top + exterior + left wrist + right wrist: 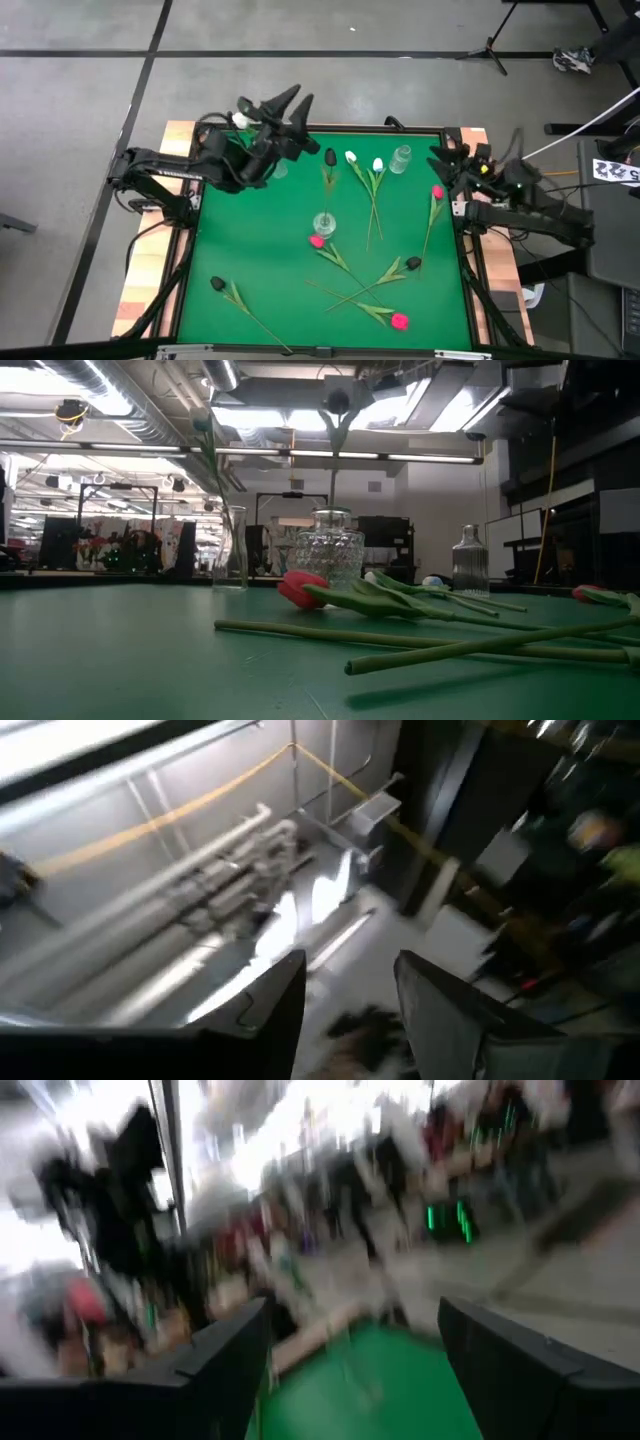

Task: Sort flowers into vase by color
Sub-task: Put the right black tulip into the bottom transparent vase

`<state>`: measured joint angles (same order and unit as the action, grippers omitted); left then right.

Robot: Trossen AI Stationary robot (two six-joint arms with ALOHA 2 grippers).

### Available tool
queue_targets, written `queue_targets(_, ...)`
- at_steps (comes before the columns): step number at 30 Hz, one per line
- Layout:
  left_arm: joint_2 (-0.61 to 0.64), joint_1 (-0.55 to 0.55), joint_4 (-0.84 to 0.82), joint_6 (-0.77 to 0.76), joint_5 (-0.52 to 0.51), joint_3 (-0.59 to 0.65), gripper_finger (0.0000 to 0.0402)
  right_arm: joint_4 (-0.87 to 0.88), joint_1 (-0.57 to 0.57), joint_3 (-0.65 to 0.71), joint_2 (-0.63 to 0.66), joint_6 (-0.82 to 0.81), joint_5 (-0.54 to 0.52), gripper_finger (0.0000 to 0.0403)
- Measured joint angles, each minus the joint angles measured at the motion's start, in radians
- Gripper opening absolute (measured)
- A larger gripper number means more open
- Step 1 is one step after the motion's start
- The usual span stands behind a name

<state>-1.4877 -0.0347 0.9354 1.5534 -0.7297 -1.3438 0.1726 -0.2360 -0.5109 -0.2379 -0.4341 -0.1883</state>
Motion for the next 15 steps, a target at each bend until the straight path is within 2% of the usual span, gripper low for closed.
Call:
queue_targets(4,0.024,-0.023,-0.327,-0.321,-0.004,-0.113,0.0153,0.268,0.0,-0.189,-0.19,0.051,0.114,0.0289)
queue_targets(6,0.03,-0.037,-0.516,-0.493,-0.005,-0.178,0.0153,0.34,0.0,-0.259,-0.292,0.088,0.185,0.0289)
queue_targets(11,0.049,-0.085,-0.949,-0.863,0.025,-0.307,0.0153,0.433,0.0,-0.36,-0.502,0.206,0.377,0.0289)
queue_targets(15,0.084,-0.146,-1.115,-1.023,0.051,-0.385,0.0153,0.411,0.013,-0.363,-0.661,0.256,0.539,0.0289)
